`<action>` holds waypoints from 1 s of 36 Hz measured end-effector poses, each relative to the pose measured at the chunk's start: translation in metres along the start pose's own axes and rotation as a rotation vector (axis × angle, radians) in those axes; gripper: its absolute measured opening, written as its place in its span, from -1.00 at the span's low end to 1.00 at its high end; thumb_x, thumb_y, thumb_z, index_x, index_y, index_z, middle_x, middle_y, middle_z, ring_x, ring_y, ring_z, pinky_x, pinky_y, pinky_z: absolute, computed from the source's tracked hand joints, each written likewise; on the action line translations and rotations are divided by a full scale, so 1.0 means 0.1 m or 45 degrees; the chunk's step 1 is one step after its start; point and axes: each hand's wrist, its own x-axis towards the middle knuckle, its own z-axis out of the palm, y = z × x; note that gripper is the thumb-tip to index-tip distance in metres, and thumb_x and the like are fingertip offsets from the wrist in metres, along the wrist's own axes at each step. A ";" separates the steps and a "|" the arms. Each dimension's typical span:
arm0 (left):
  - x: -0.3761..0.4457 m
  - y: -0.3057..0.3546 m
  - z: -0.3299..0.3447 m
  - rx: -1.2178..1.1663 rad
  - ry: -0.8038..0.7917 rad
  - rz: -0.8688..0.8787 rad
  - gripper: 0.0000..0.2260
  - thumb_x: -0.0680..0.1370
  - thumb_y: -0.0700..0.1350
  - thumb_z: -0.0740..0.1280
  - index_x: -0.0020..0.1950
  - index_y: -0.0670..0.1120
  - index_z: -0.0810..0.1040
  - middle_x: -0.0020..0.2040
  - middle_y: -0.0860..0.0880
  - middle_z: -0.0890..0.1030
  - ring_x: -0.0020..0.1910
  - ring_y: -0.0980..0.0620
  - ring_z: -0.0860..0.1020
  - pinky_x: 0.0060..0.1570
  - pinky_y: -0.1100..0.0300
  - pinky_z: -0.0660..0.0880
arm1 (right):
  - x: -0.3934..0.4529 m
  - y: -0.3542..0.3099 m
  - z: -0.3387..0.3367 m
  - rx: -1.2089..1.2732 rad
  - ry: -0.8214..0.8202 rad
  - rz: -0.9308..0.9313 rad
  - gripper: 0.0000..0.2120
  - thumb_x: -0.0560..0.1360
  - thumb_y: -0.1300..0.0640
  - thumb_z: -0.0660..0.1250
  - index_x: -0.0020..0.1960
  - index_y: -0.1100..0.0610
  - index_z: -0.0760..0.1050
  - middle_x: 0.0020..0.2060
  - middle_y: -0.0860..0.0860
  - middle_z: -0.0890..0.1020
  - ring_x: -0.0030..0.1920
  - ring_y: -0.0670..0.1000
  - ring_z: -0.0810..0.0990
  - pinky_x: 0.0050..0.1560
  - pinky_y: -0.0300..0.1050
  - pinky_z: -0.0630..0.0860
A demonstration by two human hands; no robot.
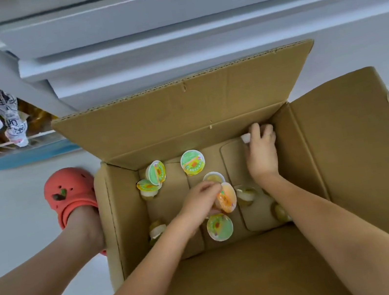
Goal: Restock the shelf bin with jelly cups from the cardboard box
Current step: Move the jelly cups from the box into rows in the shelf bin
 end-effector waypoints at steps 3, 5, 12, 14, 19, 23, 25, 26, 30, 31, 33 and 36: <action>-0.01 0.05 -0.17 -0.285 0.016 -0.075 -0.90 0.58 -0.12 0.23 0.04 -0.02 0.52 0.11 -0.17 0.59 0.07 -0.11 0.60 -0.05 0.14 0.60 | -0.03 -0.05 0.01 0.219 0.083 0.131 -0.68 0.46 0.36 0.28 0.17 0.22 0.30 0.17 0.23 0.38 0.18 0.24 0.38 0.06 0.10 0.46; -0.01 0.07 -0.24 -0.425 0.027 -0.091 -0.85 0.59 -0.13 0.23 0.14 -0.06 0.50 0.13 -0.16 0.59 0.07 -0.12 0.60 -0.03 0.14 0.59 | -0.03 -0.08 0.01 0.291 0.093 0.229 -0.64 0.48 0.32 0.27 0.25 0.22 0.29 0.20 0.22 0.42 0.23 0.23 0.38 0.12 0.06 0.42; 0.00 0.15 -0.30 -0.959 0.031 -0.192 -0.80 0.57 -0.17 0.26 0.18 -0.17 0.47 0.18 -0.23 0.55 0.12 -0.17 0.57 0.04 0.01 0.56 | 0.07 -0.11 0.02 0.631 0.066 0.504 -0.59 0.48 0.29 0.33 0.28 0.21 0.27 0.16 0.18 0.52 0.16 0.17 0.52 0.07 -0.05 0.44; -0.01 0.18 -0.30 -1.028 0.024 -0.195 -0.86 0.58 -0.18 0.26 0.12 -0.17 0.47 0.14 -0.23 0.57 0.12 -0.17 0.57 0.06 -0.01 0.53 | 0.05 -0.10 -0.01 0.676 0.059 0.498 -0.60 0.49 0.30 0.32 0.27 0.21 0.28 0.17 0.15 0.52 0.17 0.14 0.52 0.08 -0.09 0.43; -0.09 0.28 -0.30 -1.021 0.016 -0.164 -0.89 0.57 -0.21 0.25 0.07 -0.18 0.49 0.07 -0.20 0.59 0.03 -0.15 0.59 0.03 -0.02 0.53 | -0.06 -0.04 -0.12 0.811 -0.119 0.544 -0.52 0.43 0.31 0.43 0.26 0.20 0.30 0.16 0.10 0.50 0.15 0.08 0.50 0.08 -0.19 0.39; -0.27 0.42 -0.34 -1.010 -0.025 -0.096 -0.89 0.57 -0.24 0.23 0.05 -0.16 0.52 0.10 -0.21 0.57 0.04 -0.17 0.58 0.01 -0.04 0.56 | -0.20 -0.10 -0.37 0.971 -0.324 0.422 -0.46 0.36 0.33 0.49 0.24 0.19 0.32 0.08 0.06 0.52 0.11 0.05 0.53 0.02 -0.22 0.45; -0.41 0.50 -0.36 -0.960 -0.058 -0.042 -0.86 0.56 -0.25 0.24 0.09 -0.16 0.53 0.15 -0.22 0.54 0.04 -0.16 0.58 -0.03 -0.04 0.60 | -0.26 -0.20 -0.61 1.000 -0.390 0.261 -0.46 0.34 0.37 0.49 0.24 0.21 0.34 0.06 0.06 0.54 0.08 0.00 0.53 -0.04 -0.42 0.44; -0.49 0.55 -0.37 -0.931 -0.073 -0.010 -0.84 0.55 -0.26 0.25 0.11 -0.16 0.53 0.16 -0.22 0.53 0.01 -0.15 0.58 -0.05 -0.02 0.61 | -0.27 -0.26 -0.76 1.024 -0.420 0.193 -0.46 0.34 0.40 0.48 0.24 0.22 0.35 0.06 0.07 0.55 0.06 -0.03 0.52 -0.06 -0.48 0.44; -0.87 0.80 -0.42 -0.789 -0.122 0.124 -0.85 0.55 -0.26 0.26 0.07 -0.14 0.57 0.06 -0.16 0.55 -0.06 -0.08 0.60 -0.11 0.08 0.62 | -0.33 -0.51 -1.43 1.159 -0.503 -0.019 -0.46 0.33 0.47 0.46 0.21 0.20 0.35 0.10 0.09 0.56 -0.01 -0.15 0.56 -0.07 -0.45 0.50; -0.97 0.87 -0.43 -0.748 -0.135 0.159 -0.85 0.54 -0.25 0.27 0.06 -0.14 0.58 0.05 -0.15 0.55 -0.07 -0.06 0.60 -0.12 0.11 0.62 | -0.36 -0.56 -1.61 1.177 -0.510 -0.075 -0.47 0.33 0.48 0.45 0.20 0.18 0.36 0.10 0.08 0.57 0.00 -0.18 0.57 -0.08 -0.42 0.51; -1.18 1.02 -0.47 -0.662 -0.169 0.239 -0.86 0.53 -0.23 0.30 0.06 -0.13 0.59 0.05 -0.15 0.58 -0.07 -0.06 0.61 -0.09 0.14 0.62 | -0.44 -0.64 -1.98 1.175 -0.521 -0.210 -0.48 0.34 0.47 0.45 0.20 0.16 0.37 0.09 0.06 0.59 0.03 -0.18 0.60 -0.06 -0.40 0.51; -1.58 1.26 -0.47 -0.517 -0.236 0.374 -0.85 0.50 -0.23 0.34 0.06 -0.16 0.59 -0.01 -0.15 0.65 -0.04 -0.04 0.63 -0.02 0.17 0.60 | -0.59 -0.79 -2.48 1.094 -0.518 -0.416 -0.47 0.33 0.43 0.47 0.20 0.09 0.41 0.07 -0.03 0.61 0.10 -0.20 0.58 0.00 -0.43 0.47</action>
